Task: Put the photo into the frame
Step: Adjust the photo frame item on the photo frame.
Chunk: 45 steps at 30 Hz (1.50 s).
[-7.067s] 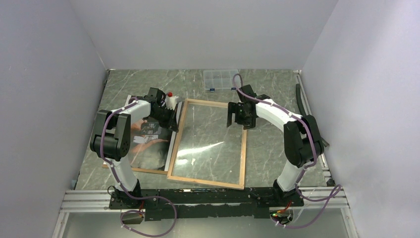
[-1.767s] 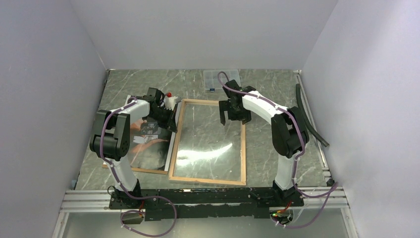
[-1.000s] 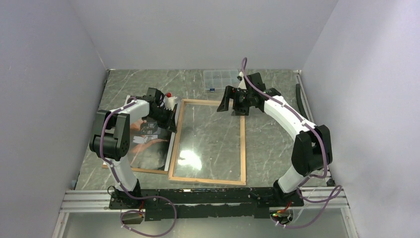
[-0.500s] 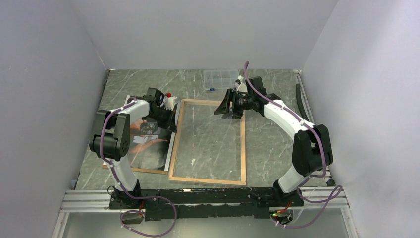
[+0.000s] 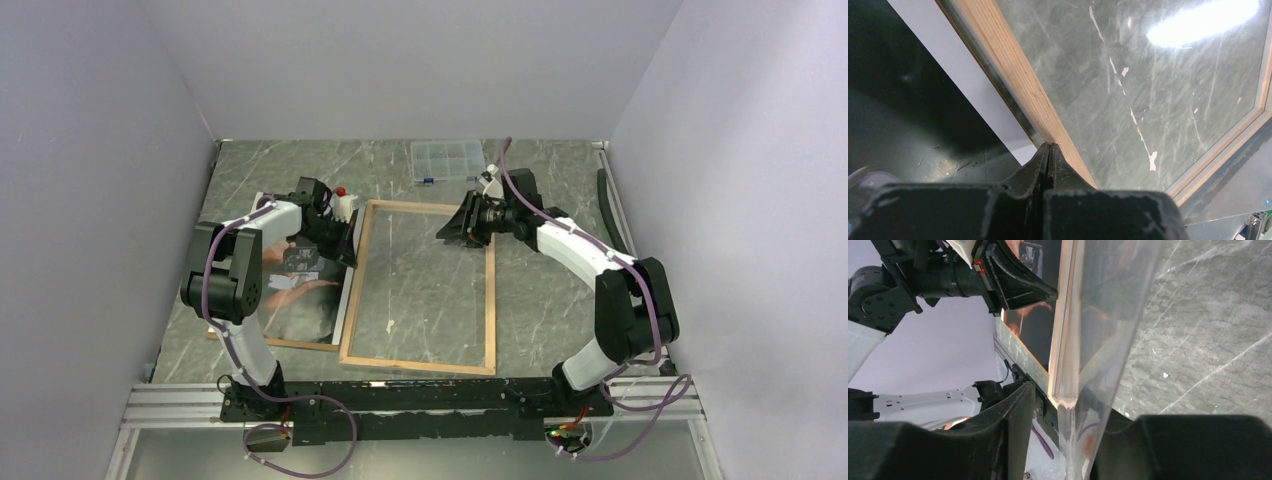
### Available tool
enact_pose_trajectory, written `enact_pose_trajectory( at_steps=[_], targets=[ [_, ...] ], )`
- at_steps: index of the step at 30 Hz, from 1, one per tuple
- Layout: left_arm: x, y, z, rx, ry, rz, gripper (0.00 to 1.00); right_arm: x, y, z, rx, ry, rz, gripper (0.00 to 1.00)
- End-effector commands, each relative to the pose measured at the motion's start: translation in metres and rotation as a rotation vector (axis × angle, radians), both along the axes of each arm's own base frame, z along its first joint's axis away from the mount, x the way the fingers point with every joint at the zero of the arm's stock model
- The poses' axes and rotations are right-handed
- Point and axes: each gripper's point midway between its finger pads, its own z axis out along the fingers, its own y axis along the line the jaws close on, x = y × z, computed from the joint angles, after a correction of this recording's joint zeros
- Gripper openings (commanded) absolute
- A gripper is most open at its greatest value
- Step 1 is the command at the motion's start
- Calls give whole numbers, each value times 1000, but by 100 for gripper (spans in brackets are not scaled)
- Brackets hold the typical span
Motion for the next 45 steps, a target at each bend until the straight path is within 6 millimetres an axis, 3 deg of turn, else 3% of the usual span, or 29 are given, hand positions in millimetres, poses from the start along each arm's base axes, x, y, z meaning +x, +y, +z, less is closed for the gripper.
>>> enact_pose_trajectory(
  at_steps=[1,13,18,24,28,45],
  targets=[
    [-23,6,-14,45,74,-39,3,4,7,24,72,-88,-11,37],
    [-38,0,-17,0,136,-40,3,8,3,10,79,-87,-104,21],
    [-37,-2,-18,-10,148,-34,3,6,-2,-11,32,-66,-154,16],
    [-35,-3,-17,-14,141,-34,3,2,-12,-50,-60,-17,-221,14],
    [-34,-3,-16,-16,132,-33,3,4,-13,-63,-66,10,-237,12],
    [-33,-2,-18,-9,120,-41,3,13,-4,-48,28,-13,-314,0]
  ],
)
